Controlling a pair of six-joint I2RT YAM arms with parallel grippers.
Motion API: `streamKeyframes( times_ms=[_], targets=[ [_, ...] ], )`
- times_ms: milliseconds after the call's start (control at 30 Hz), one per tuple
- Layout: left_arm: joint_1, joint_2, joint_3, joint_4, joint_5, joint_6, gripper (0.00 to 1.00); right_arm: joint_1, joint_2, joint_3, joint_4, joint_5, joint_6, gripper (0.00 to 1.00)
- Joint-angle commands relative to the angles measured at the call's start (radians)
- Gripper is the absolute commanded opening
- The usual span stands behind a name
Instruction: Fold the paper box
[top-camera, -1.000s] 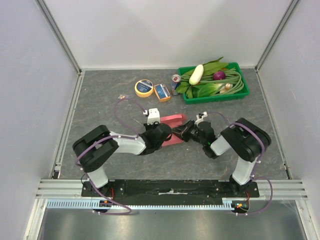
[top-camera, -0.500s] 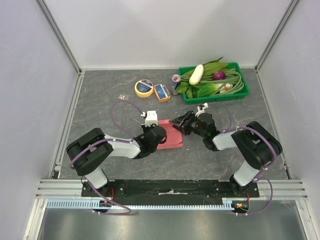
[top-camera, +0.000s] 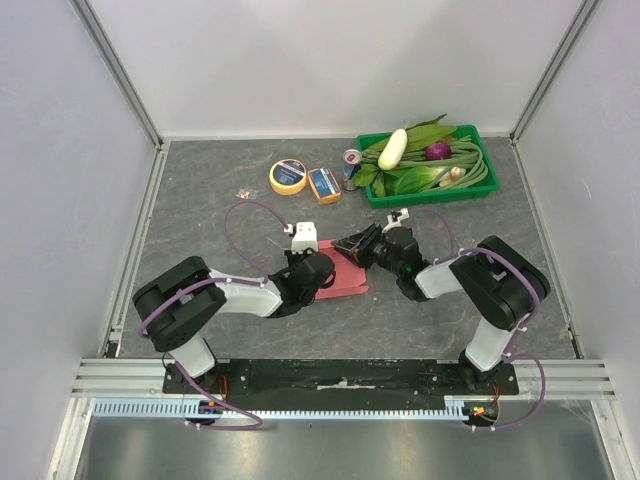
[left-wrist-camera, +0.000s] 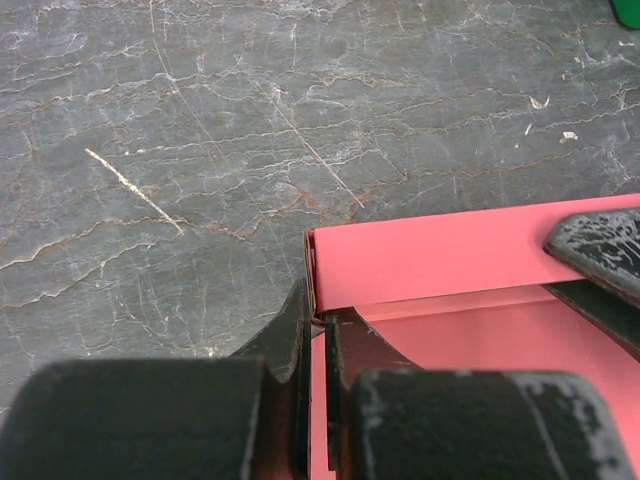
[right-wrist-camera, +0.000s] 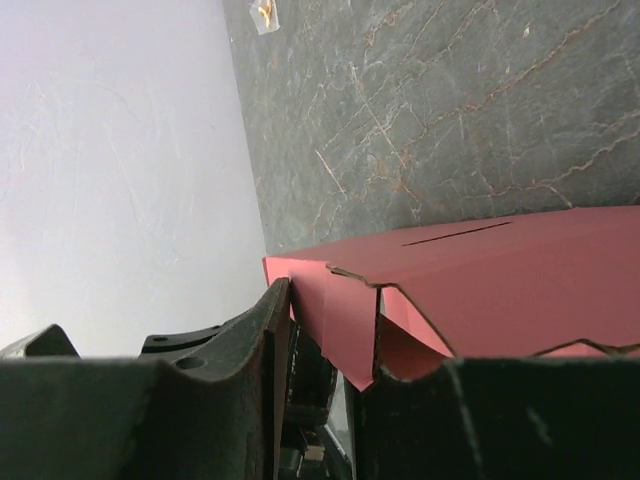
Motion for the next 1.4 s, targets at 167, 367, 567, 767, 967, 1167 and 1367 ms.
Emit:
streamKeyframes(
  times_ms=[167,367,567,767,967,1167,1367],
  targets=[
    [-0.04,0.037,-0.001,-0.095,0.021,-0.017,0.02,0.008,0.029,0.036,0.067,0.057,0.042,0.28],
    [-0.047,0.039,0.001,-0.107,0.009,-0.027,0.02,0.011,0.04,0.003,0.118,0.08,0.121,0.0],
    [-0.044,0.083,0.091,-0.278,-0.036,-0.122,0.08,0.051,0.06,-0.06,0.167,0.13,0.233,0.0],
    [-0.026,0.241,0.353,-0.797,-0.201,-0.503,0.02,0.091,0.077,-0.099,0.191,0.196,0.306,0.0],
    [-0.026,0.254,0.358,-0.842,-0.188,-0.57,0.02,0.093,0.058,-0.094,0.177,0.2,0.29,0.0],
    [-0.026,0.064,0.13,-0.35,-0.015,-0.206,0.28,0.09,0.06,-0.085,0.197,0.192,0.256,0.0],
    [-0.026,-0.151,0.004,-0.238,0.166,-0.1,0.53,0.084,0.073,-0.076,0.191,0.18,0.245,0.0]
  ],
)
